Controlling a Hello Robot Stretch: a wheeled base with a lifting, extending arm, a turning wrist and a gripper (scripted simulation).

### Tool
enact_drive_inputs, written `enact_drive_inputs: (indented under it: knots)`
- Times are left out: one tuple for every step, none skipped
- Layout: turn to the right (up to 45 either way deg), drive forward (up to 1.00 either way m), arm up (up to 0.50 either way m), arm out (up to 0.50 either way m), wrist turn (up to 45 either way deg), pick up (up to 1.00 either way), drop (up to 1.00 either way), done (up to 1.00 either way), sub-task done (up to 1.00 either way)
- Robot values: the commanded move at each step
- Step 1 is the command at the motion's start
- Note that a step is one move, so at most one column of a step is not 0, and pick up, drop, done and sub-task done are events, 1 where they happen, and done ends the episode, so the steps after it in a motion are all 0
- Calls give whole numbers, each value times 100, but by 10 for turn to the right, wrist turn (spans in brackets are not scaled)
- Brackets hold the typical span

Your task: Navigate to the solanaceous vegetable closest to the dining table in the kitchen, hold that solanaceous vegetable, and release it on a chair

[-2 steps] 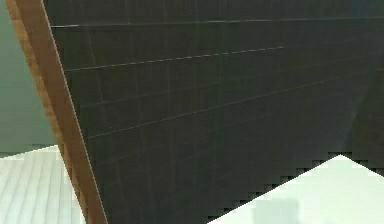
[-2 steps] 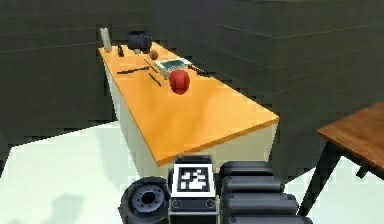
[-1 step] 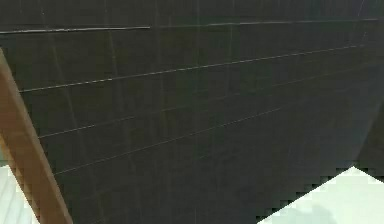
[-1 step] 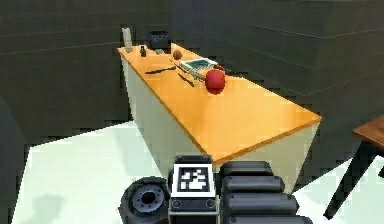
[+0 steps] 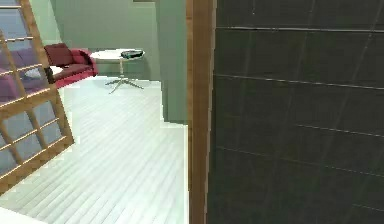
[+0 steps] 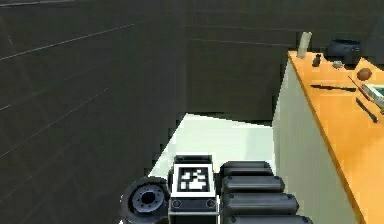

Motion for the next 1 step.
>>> enact_drive_inputs:
  knots:
    - [-450,0,0,0,0,0,0,0,0]
